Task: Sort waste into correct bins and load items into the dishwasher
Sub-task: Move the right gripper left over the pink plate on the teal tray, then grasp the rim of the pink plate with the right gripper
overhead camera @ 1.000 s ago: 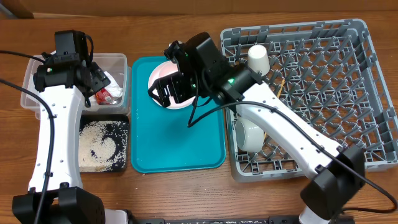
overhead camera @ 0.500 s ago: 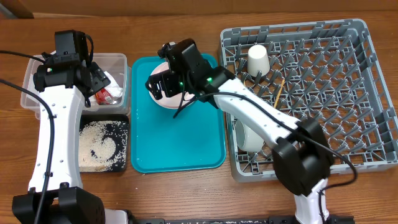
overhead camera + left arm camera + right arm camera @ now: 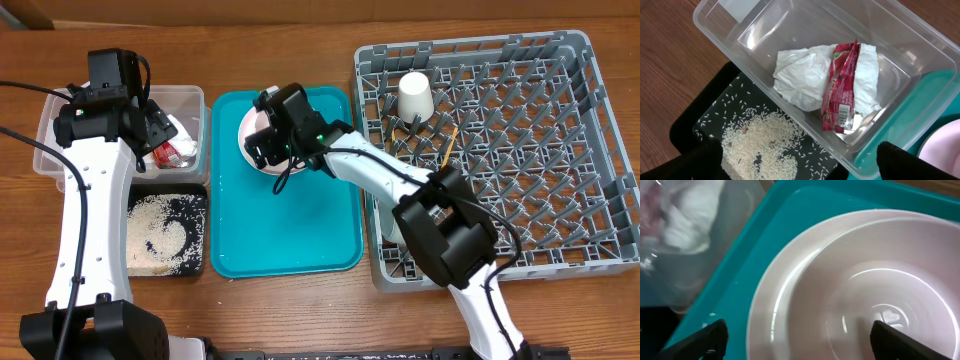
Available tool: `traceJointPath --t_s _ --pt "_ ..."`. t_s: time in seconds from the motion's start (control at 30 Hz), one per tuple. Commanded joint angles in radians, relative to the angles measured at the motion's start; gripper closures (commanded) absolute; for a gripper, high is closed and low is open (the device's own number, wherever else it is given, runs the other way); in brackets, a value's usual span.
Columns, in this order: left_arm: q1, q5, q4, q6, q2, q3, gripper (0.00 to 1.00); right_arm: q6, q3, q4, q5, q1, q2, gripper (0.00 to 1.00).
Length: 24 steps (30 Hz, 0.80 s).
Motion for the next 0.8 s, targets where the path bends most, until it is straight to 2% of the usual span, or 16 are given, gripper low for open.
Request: traceJointPath --t_s 0.0,0.13,0.23,0.33,0.77 --pt "0.003 0.005 0.002 -0.014 -0.015 0.023 0.0 -0.028 0.002 0.007 0.018 0.005 0.014 0.15" --pt "0.003 0.006 0.002 -0.014 -0.015 0.023 0.0 -0.028 0.002 0.003 0.017 0.005 0.014 0.32" --pt "0.003 0.006 0.002 -0.014 -0.015 0.023 0.0 -0.027 0.002 -0.014 0.017 0.005 0.013 0.48" --pt "0.003 0.006 0.002 -0.014 -0.016 0.023 0.0 -0.027 0.005 -0.028 0.016 0.005 0.011 0.57" --pt "0.003 0.005 0.002 -0.014 -0.016 0.023 0.0 -0.027 0.017 -0.091 0.017 0.005 -0.038 0.56"
